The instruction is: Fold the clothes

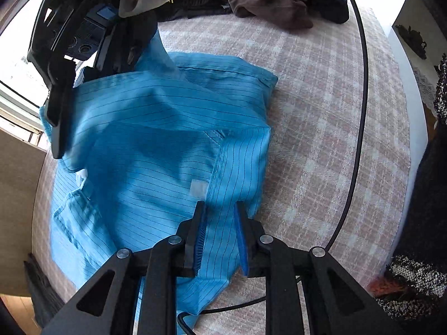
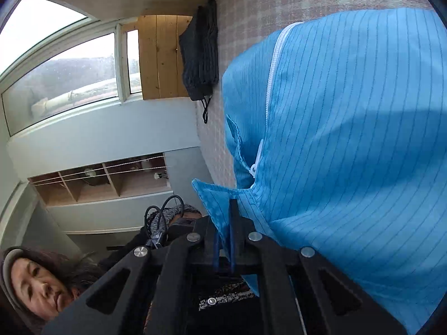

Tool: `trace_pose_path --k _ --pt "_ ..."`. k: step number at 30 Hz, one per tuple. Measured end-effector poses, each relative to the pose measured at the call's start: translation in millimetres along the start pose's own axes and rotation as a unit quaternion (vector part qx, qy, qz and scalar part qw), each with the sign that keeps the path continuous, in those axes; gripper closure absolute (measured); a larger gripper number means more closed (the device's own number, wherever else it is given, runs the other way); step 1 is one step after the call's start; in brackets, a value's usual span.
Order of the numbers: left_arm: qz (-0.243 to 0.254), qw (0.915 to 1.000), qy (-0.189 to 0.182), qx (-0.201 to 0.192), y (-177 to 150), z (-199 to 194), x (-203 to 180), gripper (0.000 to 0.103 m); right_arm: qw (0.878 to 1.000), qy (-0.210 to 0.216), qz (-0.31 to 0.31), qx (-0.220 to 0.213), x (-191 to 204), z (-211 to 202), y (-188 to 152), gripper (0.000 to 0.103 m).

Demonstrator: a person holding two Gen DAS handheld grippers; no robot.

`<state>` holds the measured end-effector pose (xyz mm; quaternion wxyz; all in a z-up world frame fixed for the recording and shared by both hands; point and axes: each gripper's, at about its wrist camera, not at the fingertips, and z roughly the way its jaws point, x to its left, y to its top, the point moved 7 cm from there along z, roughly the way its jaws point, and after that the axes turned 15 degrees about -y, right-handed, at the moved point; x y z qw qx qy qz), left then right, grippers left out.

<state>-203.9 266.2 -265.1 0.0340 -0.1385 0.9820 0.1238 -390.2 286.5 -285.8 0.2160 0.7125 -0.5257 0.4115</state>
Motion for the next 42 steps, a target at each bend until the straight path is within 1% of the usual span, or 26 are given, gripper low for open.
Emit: trace_pose_path --k 1,3,4,6,7,8,10,11,12,14,16,18,21,22,23,24,25,26,27,29,30,33,35,37,39,42 --pt "0.0 1.0 -0.001 0.002 0.2 0.6 0.1 0.083 0.999 -0.044 -0.004 -0.001 -8.0 4.9 0.6 0.098" --pt "0.006 1.0 0.001 0.006 0.6 -0.6 0.5 0.083 0.995 -0.102 -0.012 0.015 -14.6 16.1 -2.9 0.095" --pt "0.009 0.9999 0.002 0.008 0.9 -1.2 0.8 0.081 0.988 -0.154 -0.028 0.013 -14.7 16.8 -4.2 0.095" --pt "0.015 0.9998 0.002 0.013 1.0 -3.4 1.7 0.078 0.975 -0.213 -0.056 -0.019 -3.9 4.3 -6.4 0.094" --pt "0.02 0.9997 0.002 0.015 0.8 -5.9 3.6 0.077 0.967 -0.242 -0.069 -0.035 1.7 -2.4 -7.3 0.088" --pt "0.022 0.9997 0.002 0.014 1.4 -11.1 9.3 0.077 0.959 -0.267 -0.081 -0.051 7.4 -10.1 -8.8 0.076" --pt "0.025 0.9996 0.002 0.011 3.0 -22.5 22.1 0.077 0.955 -0.27 -0.081 -0.098 19.3 -35.2 -21.8 0.062" --pt "0.021 0.9998 0.004 0.005 5.4 -29.9 32.7 0.077 0.95 -0.272 -0.082 -0.126 23.8 -47.7 -32.7 0.062" --pt "0.013 0.9999 0.006 -0.005 8.9 -38.3 44.9 0.077 0.942 -0.287 -0.081 -0.155 25.8 -57.8 -46.0 0.062" --pt "-0.006 0.9994 -0.011 -0.032 18.7 -54.4 68.2 0.078 0.924 -0.314 -0.08 -0.205 27.7 -72.5 -76.4 0.062" --pt "-0.011 0.9984 -0.032 -0.045 32.6 -58.6 84.2 0.079 0.915 -0.318 -0.076 -0.237 27.7 -72.7 -108.9 0.062" --pt "-0.005 0.9971 -0.057 -0.051 46.2 -58.0 92.4 0.079 0.916 -0.297 -0.059 -0.265 27.2 -69.7 -129.6 0.063" --pt "0.02 0.9935 -0.102 -0.047 67.7 -45.9 88.2 0.079 0.915 -0.282 -0.054 -0.283 31.3 -43.0 -138.5 0.064" --pt "0.026 0.9923 -0.114 -0.043 74.3 -40.4 83.9 0.079 0.91 -0.297 -0.056 -0.284 30.8 -35.2 -136.5 0.064" --pt "0.032 0.9909 -0.125 -0.039 80.3 -35.2 79.4 0.079 0.908 -0.31 -0.055 -0.277 27.0 -24.3 -133.8 0.07" --pt "0.039 0.9915 -0.121 -0.027 80.2 -27.5 79.5 0.077 0.909 -0.321 -0.048 -0.262 19.9 -13.2 -132.0 0.075" --pt "0.046 0.9923 -0.114 -0.014 79.1 -19.3 80.5 0.076 0.908 -0.336 -0.041 -0.246 11.1 -3.8 -132.3 0.087" --pt "0.044 0.9931 -0.109 0.005 72.8 -12.0 88.2 0.076 0.905 -0.357 -0.036 -0.229 0.7 4.0 -134.2 0.092" --pt "0.041 0.9935 -0.103 0.025 65.7 -5.0 97.0 0.076 0.901 -0.376 -0.031 -0.214 -9.0 10.7 -136.3 0.093" --pt "0.033 0.9929 -0.109 0.032 65.6 1.0 104.9 0.076 0.897 -0.393 -0.025 -0.202 -17.7 11.0 -141.9 0.093" --pt "0.029 0.9926 -0.113 0.035 66.2 3.6 108.4 0.076 0.894 -0.395 -0.022 -0.21 -15.8 4.8 -143.7 0.093" --pt "0.04 0.9938 -0.101 0.023 70.0 -9.3 107.0 0.077 0.877 -0.396 -0.033 -0.271 6.5 -24.1 -142.8 0.093" --pt "0.049 0.9924 -0.112 0.01 72.2 -19.1 100.8 0.078 0.864 -0.396 -0.037 -0.309 18.0 -39.5 -136.4 0.093" --pt "0.053 0.9922 -0.112 -0.001 75.4 -23.8 100.5 0.076 0.855 -0.404 -0.045 -0.322 19.3 -42.3 -122.7 0.091" --pt "0.032 0.9952 -0.093 -0.004 72.8 -24.8 114.3 0.078 0.859 -0.416 -0.045 -0.294 10.0 -34.8 -117.5 0.089" --pt "-0.02 0.9963 -0.077 -0.033 38.5 -47.0 140.9 0.078 0.865 -0.428 -0.04 -0.257 -0.1 -31.8 -115.3 0.089"
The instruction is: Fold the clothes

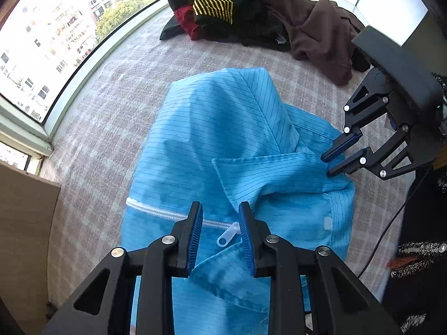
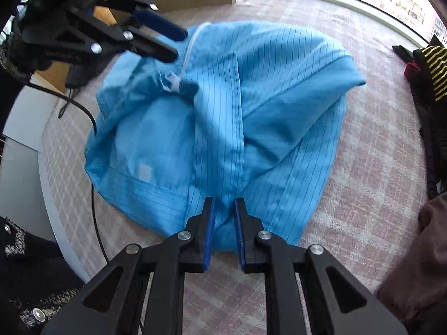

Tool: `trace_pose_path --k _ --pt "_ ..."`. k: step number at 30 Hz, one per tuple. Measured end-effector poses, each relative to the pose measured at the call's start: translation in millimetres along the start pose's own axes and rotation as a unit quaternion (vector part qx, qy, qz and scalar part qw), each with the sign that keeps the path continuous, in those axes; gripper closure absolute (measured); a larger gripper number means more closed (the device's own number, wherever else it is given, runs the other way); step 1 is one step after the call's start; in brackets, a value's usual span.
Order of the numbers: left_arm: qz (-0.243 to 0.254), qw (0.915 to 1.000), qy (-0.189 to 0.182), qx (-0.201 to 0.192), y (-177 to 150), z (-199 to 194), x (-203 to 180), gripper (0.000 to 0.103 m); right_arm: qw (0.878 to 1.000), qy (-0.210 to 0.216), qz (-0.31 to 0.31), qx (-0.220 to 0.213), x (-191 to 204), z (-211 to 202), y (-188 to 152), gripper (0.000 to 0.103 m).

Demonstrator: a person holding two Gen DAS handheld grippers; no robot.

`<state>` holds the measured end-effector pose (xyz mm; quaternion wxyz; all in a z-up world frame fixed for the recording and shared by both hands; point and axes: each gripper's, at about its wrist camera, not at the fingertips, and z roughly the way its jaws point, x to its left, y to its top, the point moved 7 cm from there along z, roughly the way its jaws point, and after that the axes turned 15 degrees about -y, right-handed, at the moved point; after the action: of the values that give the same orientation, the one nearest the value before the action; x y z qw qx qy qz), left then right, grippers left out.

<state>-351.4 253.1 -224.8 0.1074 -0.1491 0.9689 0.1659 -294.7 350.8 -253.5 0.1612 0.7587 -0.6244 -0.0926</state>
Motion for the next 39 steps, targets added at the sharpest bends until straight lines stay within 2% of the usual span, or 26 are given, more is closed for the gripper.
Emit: trace_pose_path --k 2,4,5,8,9,11,12,14,16,18,19,20,22,25,27,29,30,34,36,37,38,39 --pt "-0.043 0.9987 0.001 -0.029 -31.1 -18.5 10.3 0.078 1.0 -0.004 -0.008 0.02 -2.6 4.7 0.1 0.089" --pt "-0.073 0.9959 -0.014 -0.051 -59.5 -24.0 6.4 0.078 1.0 0.007 0.005 -0.026 -3.2 -10.9 27.3 0.088" --pt "-0.08 0.9945 -0.026 -0.063 -67.4 -22.0 1.9 0.078 0.999 0.008 0.007 -0.046 -1.7 -16.0 41.6 0.084" --pt "-0.094 0.9909 -0.046 -0.084 -71.8 -10.3 -6.8 0.078 0.997 -0.027 -0.03 -0.063 12.1 -1.2 74.1 0.081" --pt "-0.096 0.9898 -0.05 -0.092 -69.7 -6.9 -8.4 0.078 0.997 -0.032 -0.043 -0.059 17.3 7.5 80.1 0.081" --pt "-0.103 0.9871 -0.061 -0.106 -63.0 5.3 -4.3 0.077 0.998 -0.029 -0.054 -0.006 19.7 34.9 73.8 0.081" --pt "-0.109 0.9881 -0.051 -0.096 -63.3 16.2 2.3 0.074 0.997 -0.028 -0.062 0.025 19.7 48.2 66.4 0.081" --pt "-0.129 0.9891 -0.031 -0.064 -70.2 36.2 15.5 0.078 0.996 -0.022 -0.069 0.047 15.5 54.5 53.1 0.081" --pt "-0.141 0.9862 -0.029 -0.082 -76.6 25.8 17.0 0.078 0.999 -0.004 -0.035 0.039 4.8 34.7 51.7 0.081" --pt "-0.15 0.9819 -0.012 -0.115 -86.4 0.0 14.8 0.077 1.0 0.011 0.018 -0.005 -16.2 1.7 55.1 0.081" --pt "-0.161 0.9788 -0.002 -0.127 -94.4 -11.8 13.5 0.074 0.999 0.013 0.044 -0.025 -28.6 -12.6 56.1 0.077" --pt "-0.172 0.9753 0.008 -0.138 -102.9 -23.2 12.3 0.072 0.998 0.002 0.065 -0.024 -40.7 -12.0 53.9 0.064" --pt "-0.192 0.9701 0.025 -0.146 -120.3 -35.5 9.7 0.071 0.994 -0.021 0.106 -0.022 -65.1 -10.7 49.2 0.055" --pt "-0.227 0.9606 0.032 -0.157 -145.7 -35.4 15.0 0.069 0.986 -0.04 0.161 -0.011 -95.7 -3.5 41.0 0.055" --pt "-0.269 0.9473 0.015 -0.173 -157.4 -30.8 24.2 0.069 0.981 -0.037 0.19 0.003 -105.7 10.3 35.5 0.055" --pt "-0.295 0.9359 -0.006 -0.192 -159.6 -26.6 32.8 0.069 0.975 -0.007 0.221 0.008 -109.0 16.2 37.8 0.055" --pt "-0.3 0.9323 -0.015 -0.201 -158.6 -26.4 35.3 0.069 0.972 0.009 0.236 0.008 -110.0 18.2 39.4 0.055" --pt "-0.317 0.9199 -0.059 -0.223 -149.3 -16.8 44.7 0.069 0.967 0.02 0.253 0.004 -109.9 23.4 46.4 0.055" --pt "-0.323 0.9176 -0.07 -0.22 -148.5 -11.4 47.0 0.072 0.968 0.035 0.25 0.008 -105.6 27.2 47.9 0.055" --pt "-0.326 0.9166 -0.075 -0.219 -148.2 -8.6 48.1 0.075 0.967 0.046 0.252 0.009 -103.4 26.4 47.3 0.059" --pt "-0.326 0.9165 -0.078 -0.218 -148.9 -8.2 47.8 0.077 0.966 0.055 0.254 0.01 -101.4 25.6 46.6 0.071" --pt "-0.326 0.9167 -0.081 -0.217 -149.9 -8.3 47.3 0.083 0.966 0.057 0.253 0.012 -100.5 25.3 45.5 0.078"
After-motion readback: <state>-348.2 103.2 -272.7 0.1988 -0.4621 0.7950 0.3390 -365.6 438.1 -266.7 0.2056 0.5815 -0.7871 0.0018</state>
